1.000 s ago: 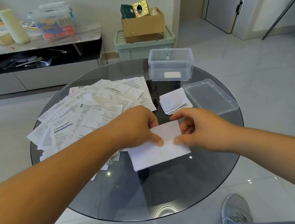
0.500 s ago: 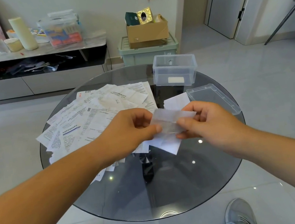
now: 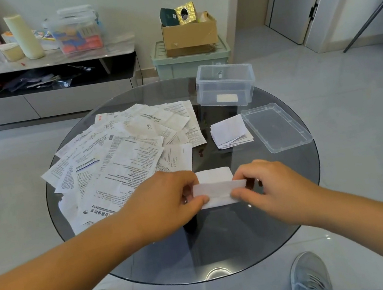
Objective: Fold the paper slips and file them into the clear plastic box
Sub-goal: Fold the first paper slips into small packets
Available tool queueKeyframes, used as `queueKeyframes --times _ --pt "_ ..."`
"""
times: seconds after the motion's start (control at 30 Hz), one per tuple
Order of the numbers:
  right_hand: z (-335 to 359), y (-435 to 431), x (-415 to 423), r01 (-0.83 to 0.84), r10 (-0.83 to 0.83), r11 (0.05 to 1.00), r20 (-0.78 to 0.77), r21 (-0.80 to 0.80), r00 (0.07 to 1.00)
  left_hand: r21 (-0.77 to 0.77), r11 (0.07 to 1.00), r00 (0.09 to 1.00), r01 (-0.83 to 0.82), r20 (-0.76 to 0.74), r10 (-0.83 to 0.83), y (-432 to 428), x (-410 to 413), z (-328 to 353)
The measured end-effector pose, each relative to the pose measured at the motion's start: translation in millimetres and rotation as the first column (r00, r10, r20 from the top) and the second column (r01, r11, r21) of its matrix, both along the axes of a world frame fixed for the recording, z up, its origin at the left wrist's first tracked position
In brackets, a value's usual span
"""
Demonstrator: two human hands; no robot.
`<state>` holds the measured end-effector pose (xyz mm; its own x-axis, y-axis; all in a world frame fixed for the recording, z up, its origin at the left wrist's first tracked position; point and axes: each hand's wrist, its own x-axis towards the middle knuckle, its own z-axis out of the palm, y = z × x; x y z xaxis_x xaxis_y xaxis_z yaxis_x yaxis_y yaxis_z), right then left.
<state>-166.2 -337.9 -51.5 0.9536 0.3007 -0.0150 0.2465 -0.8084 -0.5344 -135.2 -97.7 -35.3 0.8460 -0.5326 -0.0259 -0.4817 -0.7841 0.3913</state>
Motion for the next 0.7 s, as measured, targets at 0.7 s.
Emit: queueKeyframes --times 0.7 --pt "6 23 26 0.167 -0.172 0.979 -0.035 -0.114 0.985 0.072 0.982 0.984 -0.176 0.024 0.175 -28 17 -11"
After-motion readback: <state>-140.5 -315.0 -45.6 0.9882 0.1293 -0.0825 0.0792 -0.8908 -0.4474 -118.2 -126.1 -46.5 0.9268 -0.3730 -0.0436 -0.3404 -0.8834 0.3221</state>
